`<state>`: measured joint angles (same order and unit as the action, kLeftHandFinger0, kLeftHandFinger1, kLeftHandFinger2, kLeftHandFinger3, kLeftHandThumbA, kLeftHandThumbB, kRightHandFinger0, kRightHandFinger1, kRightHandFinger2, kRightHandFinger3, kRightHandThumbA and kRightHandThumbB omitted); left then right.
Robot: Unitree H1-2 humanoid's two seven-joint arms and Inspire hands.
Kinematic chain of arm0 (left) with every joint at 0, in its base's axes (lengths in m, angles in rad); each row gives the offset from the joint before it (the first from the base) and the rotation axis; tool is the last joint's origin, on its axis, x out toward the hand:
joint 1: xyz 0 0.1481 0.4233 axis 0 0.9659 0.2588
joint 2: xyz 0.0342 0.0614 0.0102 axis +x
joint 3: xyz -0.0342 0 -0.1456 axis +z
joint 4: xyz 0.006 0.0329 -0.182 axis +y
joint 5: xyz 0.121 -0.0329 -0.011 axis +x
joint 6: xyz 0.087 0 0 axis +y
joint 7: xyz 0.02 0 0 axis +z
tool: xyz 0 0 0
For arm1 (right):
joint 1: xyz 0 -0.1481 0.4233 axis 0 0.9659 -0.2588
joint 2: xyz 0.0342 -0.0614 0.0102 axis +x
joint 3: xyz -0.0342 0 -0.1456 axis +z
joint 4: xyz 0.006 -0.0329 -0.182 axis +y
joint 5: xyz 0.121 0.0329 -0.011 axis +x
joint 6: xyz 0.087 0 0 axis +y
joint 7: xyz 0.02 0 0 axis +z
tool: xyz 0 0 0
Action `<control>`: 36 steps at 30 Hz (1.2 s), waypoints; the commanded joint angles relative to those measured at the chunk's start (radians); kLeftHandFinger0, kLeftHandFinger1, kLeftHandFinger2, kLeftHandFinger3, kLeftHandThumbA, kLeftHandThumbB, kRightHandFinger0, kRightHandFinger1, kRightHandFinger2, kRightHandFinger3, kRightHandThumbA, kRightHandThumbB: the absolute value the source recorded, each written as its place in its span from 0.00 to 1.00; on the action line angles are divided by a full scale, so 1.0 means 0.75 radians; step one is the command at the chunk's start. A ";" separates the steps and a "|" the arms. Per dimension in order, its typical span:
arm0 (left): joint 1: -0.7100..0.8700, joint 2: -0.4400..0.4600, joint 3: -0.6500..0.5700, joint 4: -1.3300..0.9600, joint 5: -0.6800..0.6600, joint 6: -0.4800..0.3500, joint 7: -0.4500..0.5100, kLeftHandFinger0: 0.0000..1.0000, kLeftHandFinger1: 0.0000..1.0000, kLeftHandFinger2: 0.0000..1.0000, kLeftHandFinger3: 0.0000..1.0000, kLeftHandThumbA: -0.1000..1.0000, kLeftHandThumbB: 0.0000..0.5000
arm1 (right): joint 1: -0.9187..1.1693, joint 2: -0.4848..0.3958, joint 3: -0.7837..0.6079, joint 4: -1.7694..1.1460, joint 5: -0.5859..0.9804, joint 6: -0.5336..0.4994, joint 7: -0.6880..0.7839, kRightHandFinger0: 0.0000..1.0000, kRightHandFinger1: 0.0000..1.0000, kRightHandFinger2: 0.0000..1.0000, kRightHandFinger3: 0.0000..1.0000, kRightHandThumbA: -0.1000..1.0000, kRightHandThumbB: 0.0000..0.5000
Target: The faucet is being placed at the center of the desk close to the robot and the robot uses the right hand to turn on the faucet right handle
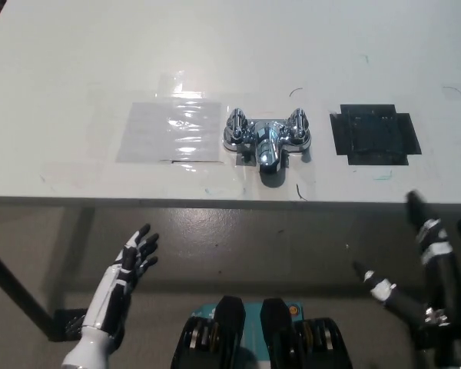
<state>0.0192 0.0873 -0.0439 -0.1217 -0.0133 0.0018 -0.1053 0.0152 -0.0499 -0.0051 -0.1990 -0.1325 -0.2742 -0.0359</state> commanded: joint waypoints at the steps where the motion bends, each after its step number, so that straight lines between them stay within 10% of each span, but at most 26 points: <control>1: -0.038 -0.021 -0.026 -0.037 0.023 -0.080 0.000 1.00 1.00 1.00 1.00 1.00 0.17 | -0.083 -0.021 -0.068 -0.181 -0.016 0.058 -0.037 1.00 1.00 1.00 1.00 0.97 0.38; 12: -0.013 -0.036 -0.057 -0.044 0.059 -0.099 -0.002 1.00 1.00 1.00 1.00 1.00 0.14 | -0.663 -0.319 -0.113 -0.457 -0.267 0.973 0.241 1.00 1.00 1.00 1.00 1.00 0.29; 20: -0.021 -0.017 -0.055 -0.032 0.055 -0.104 -0.014 1.00 1.00 1.00 1.00 1.00 0.12 | -1.242 -0.466 -0.062 -0.020 -0.492 0.992 0.911 1.00 1.00 1.00 1.00 1.00 0.57; 36: -0.011 0.008 -0.057 0.021 0.068 -0.116 -0.018 1.00 1.00 1.00 1.00 1.00 0.26 | -1.854 -0.383 0.463 0.896 -0.723 0.992 1.046 1.00 1.00 1.00 1.00 1.00 0.77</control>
<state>0.0241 0.0764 -0.0677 -0.0946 0.0088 -0.0044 -0.1058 -1.0015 -0.3482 0.1752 0.1775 -0.3914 0.3000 0.4079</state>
